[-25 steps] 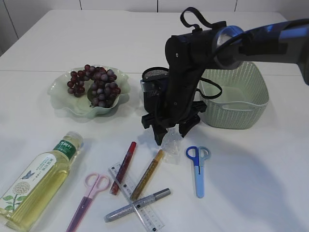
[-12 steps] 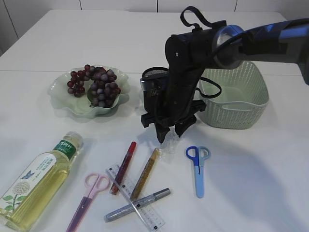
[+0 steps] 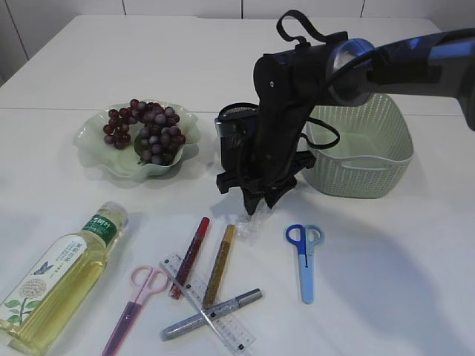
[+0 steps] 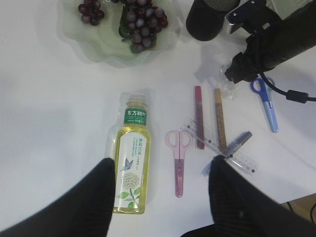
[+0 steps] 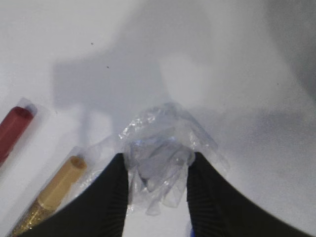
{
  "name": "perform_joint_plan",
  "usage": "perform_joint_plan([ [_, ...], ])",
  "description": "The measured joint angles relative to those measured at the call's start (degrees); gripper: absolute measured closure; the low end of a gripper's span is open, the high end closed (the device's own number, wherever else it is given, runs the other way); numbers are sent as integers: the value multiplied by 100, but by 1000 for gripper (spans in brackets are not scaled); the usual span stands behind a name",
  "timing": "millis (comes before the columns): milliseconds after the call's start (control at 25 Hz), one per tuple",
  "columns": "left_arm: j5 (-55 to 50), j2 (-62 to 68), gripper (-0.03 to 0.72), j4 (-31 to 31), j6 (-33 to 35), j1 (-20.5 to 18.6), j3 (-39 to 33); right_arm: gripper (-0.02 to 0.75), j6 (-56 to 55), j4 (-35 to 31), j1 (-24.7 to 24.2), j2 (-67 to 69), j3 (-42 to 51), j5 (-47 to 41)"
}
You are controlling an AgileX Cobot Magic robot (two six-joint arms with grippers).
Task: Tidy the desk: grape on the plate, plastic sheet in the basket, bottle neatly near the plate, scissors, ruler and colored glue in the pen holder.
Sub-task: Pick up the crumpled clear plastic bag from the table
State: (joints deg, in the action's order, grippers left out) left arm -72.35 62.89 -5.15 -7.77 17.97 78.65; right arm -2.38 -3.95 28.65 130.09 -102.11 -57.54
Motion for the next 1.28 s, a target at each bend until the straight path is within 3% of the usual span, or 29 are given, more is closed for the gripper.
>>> perform_joint_plan([
  [520, 0, -39, 251, -63, 0, 0, 0, 722, -3, 142, 8, 0, -13, -24],
  [1280, -9, -61, 263, -72, 0, 0, 0, 722, -13, 172, 8, -59, -783, -1210],
])
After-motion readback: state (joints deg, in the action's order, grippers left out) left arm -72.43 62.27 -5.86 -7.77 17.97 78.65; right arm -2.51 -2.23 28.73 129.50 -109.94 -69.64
